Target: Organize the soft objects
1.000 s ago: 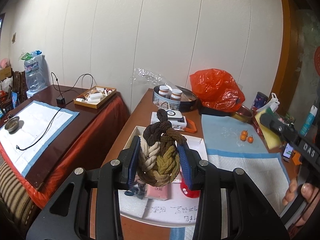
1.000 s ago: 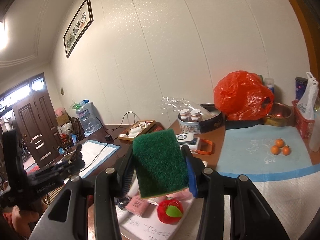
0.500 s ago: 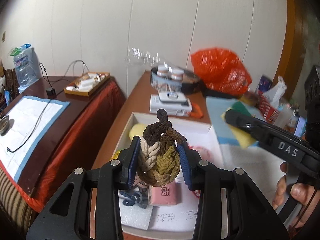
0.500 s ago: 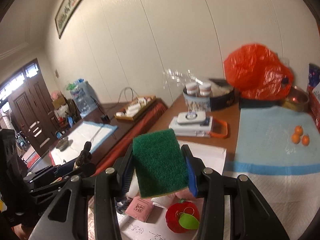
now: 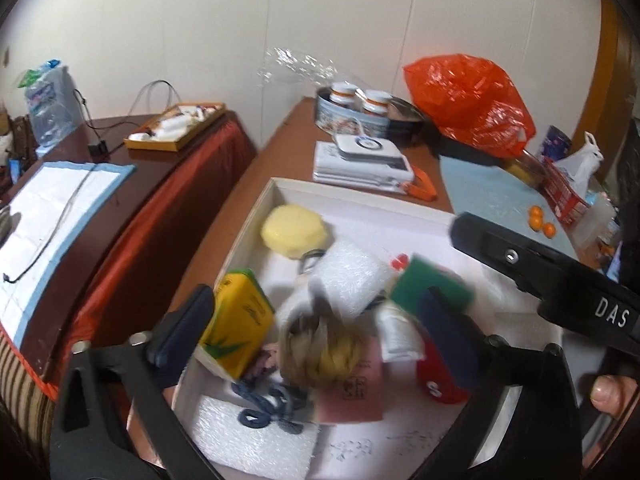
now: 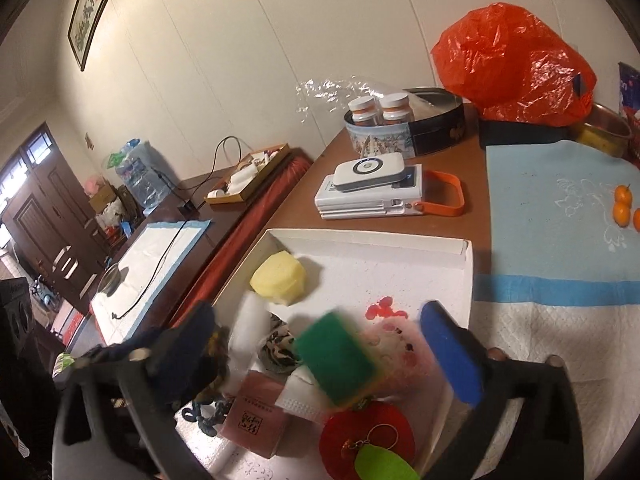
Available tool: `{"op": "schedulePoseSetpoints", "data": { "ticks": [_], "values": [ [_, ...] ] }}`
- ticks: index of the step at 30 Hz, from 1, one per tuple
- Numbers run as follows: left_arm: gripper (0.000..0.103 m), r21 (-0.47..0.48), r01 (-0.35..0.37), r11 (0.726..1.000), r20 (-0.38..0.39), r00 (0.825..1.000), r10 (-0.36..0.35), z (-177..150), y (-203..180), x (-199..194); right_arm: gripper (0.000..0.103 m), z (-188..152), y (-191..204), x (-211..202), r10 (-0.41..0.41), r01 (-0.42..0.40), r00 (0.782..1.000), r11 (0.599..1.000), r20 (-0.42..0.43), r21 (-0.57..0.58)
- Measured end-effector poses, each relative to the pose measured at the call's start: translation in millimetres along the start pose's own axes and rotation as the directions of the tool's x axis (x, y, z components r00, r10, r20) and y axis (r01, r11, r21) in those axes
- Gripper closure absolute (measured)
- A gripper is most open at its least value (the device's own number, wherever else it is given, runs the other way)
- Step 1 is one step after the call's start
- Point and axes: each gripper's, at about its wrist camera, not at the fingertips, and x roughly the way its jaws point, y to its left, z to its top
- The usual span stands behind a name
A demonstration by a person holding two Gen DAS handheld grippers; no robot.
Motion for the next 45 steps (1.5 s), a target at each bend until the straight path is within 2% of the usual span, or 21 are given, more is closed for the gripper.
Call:
{"op": "schedulePoseSetpoints", "data": {
  "ticks": [5,14,20,23,27,30,31,33,37,39,40,41,42,45],
  "values": [
    [0.0,-0.019,-0.042,0.999,0.008,0.999,0.042,1,6,-4,0.0,-2,3,-9,-0.042,0.043,0.999,0.999,0.028,-0.017],
    [0.0,-0.017,-0.034,0.999,0.054,0.998,0.034,2,3,-27,0.0,-6,15,-32,-0.062,0.069,0.992,0.995,0.107,-0.065],
    [0.0,0.012,0.012,1.0,0.106,0.994,-0.013,5,-11,-56,0.0,-12,20,-73,-0.083,0.101,0.971,0.993,0.226,-0.068],
    [0.0,0.042,0.021,0.999,0.119,0.993,-0.026,7,-24,-70,0.0,-11,24,-89,-0.125,0.15,0.958,0.985,0.258,-0.08],
    [0.0,0.091,-0.005,0.996,0.14,0.99,-0.007,7,-43,-84,0.0,-12,29,-109,-0.261,0.293,0.921,0.953,0.288,-0.073],
    [0.0,0.112,-0.012,0.994,0.179,0.984,-0.008,4,-57,-96,0.0,-20,19,-130,-0.363,0.385,0.871,0.923,0.331,-0.002],
    [0.0,0.117,-0.014,0.993,0.189,0.982,-0.008,4,-63,-99,0.0,-22,14,-138,-0.39,0.407,0.855,0.913,0.342,0.022],
    [0.0,0.116,-0.005,0.993,0.187,0.982,-0.017,2,-72,-103,0.0,-24,4,-149,-0.412,0.423,0.842,0.905,0.348,0.045],
    [0.0,0.142,0.04,0.989,0.171,0.983,-0.065,0,-102,-109,0.0,-30,-26,-180,-0.473,0.466,0.801,0.878,0.366,0.114],
    [0.0,0.134,-0.02,0.991,0.183,0.983,-0.005,-5,-115,-113,0.0,-33,-39,-194,-0.482,0.463,0.79,0.874,0.378,0.147],
    [0.0,0.116,-0.099,0.988,0.2,0.977,0.075,-7,-124,-116,0.0,-36,-49,-203,-0.486,0.46,0.787,0.873,0.379,0.165],
    [0.0,0.108,-0.138,0.985,0.212,0.971,0.112,-9,-131,-119,0.0,-37,-55,-208,-0.487,0.459,0.787,0.872,0.378,0.17],
    [0.0,0.108,-0.143,0.984,0.217,0.969,0.117,-11,-135,-120,0.0,-40,-62,-215,-0.487,0.458,0.788,0.872,0.376,0.171],
    [0.0,0.121,-0.056,0.991,0.168,0.985,0.035,-17,-154,-121,0.0,-47,-79,-231,-0.492,0.464,0.783,0.869,0.38,0.17]
  ]
}}
